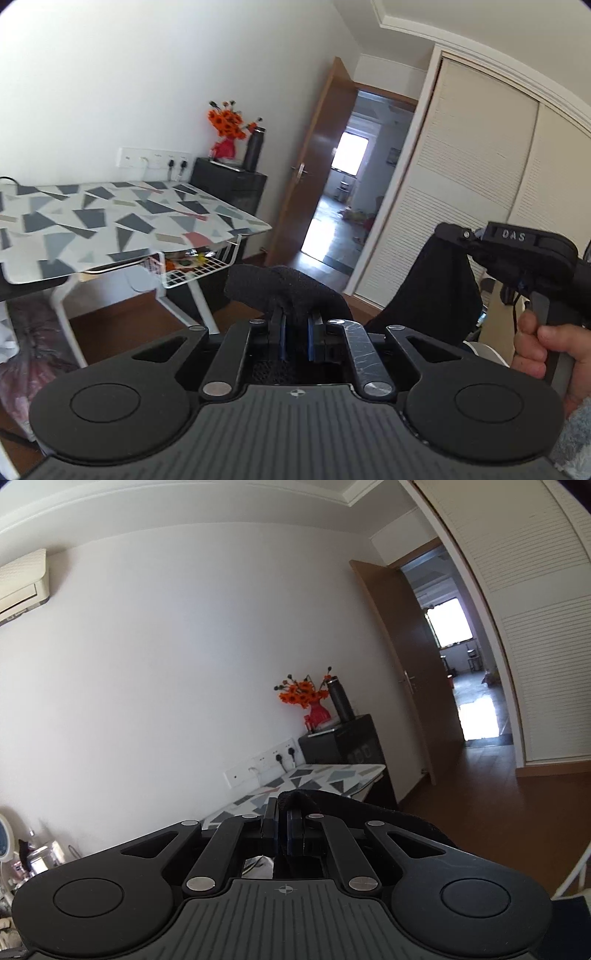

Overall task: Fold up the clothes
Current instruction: 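Lift the black shirt with both grippers and carry it toward the patterned bed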

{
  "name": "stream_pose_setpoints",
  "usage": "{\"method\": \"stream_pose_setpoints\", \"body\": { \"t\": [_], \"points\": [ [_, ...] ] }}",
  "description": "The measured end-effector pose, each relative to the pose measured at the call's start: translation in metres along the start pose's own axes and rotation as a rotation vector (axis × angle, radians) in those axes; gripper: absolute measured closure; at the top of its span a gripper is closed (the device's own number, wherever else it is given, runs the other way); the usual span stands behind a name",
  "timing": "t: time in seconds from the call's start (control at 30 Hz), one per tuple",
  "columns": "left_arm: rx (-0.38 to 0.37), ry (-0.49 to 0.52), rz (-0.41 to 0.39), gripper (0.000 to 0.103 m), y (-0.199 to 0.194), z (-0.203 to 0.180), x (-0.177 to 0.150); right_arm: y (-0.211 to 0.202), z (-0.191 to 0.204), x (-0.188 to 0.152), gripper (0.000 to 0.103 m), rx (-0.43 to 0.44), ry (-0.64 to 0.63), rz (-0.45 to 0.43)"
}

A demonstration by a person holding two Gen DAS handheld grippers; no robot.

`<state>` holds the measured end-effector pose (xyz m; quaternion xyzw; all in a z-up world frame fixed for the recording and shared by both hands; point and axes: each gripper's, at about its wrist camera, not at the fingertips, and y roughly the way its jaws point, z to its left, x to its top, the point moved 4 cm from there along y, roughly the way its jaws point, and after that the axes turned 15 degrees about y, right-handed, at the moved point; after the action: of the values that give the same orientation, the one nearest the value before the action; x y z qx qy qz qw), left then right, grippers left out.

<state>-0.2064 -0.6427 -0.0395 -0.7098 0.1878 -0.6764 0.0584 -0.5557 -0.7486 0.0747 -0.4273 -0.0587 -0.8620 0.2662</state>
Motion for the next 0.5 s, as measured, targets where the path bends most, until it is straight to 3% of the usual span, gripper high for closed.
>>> {"method": "stream_pose_setpoints", "body": {
  "t": [0.13,0.27,0.5],
  "points": [
    [-0.025,0.017,-0.021,0.092,0.056,0.032,0.017,0.061,-0.016,0.026,0.1,-0.012,0.039,-0.042],
    [-0.025,-0.013,-0.026,0.092,0.117,0.087,0.054,0.148,-0.016,0.056,0.1,-0.018,0.066,-0.046],
    [0.065,-0.001,-0.063,0.092,0.199,0.162,0.114,0.279,0.003,0.095,0.1,0.083,0.065,-0.097]
  ]
}}
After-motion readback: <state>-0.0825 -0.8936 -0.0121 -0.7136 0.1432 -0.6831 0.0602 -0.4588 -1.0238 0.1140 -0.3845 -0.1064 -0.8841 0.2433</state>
